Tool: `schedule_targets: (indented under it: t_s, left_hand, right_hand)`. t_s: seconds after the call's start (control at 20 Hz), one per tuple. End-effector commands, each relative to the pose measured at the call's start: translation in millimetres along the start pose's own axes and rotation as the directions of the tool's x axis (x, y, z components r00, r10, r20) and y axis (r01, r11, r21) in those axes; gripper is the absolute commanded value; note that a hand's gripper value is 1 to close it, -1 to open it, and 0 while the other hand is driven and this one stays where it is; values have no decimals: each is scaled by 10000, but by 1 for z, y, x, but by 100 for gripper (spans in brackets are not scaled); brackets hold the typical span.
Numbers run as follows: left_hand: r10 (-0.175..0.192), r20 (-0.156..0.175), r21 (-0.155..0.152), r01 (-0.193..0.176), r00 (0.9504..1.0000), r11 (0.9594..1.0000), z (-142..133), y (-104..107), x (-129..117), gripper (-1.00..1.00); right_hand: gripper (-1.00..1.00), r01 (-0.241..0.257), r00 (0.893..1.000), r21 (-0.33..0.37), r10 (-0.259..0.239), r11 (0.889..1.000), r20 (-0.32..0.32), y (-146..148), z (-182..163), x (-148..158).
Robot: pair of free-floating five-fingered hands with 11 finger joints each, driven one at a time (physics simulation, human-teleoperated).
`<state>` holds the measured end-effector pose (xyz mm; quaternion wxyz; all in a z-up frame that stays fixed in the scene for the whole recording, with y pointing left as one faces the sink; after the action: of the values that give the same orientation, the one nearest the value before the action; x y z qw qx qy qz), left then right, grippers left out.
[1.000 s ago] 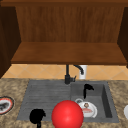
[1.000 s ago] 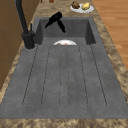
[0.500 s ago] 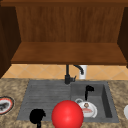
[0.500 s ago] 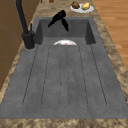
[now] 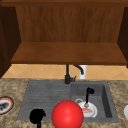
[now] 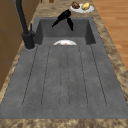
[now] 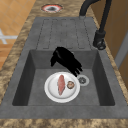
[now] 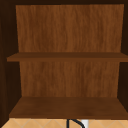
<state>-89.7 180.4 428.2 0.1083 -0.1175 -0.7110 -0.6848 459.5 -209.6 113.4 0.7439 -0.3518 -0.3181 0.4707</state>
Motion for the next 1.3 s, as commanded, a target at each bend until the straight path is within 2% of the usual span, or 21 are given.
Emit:
schedule_targets:
  t_s: [0.0,0.55,0.75,1.1,1.25]
  left_hand:
    - [0,0,0,0,10000,10000,0,0,0,0]
    - [0,0,0,0,10000,10000,0,0,0,0]
    - [0,0,0,0,10000,10000,0,0,0,0]
    - [0,0,0,0,10000,10000,0,0,0,0]
    - [0,0,0,0,10000,10000,0,0,0,0]
  right_hand:
    - [-100,-379,9977,86,374,9992,564,9,13,2]
    - [-100,-125,9979,-63,129,9999,641,38,74,0]
    - [-100,-82,9964,-121,92,9999,847,44,93,-5]
    - [-100,310,9958,133,-321,9994,861,53,111,-22]
    - [-100,547,9903,222,-571,9983,1266,44,126,-34]
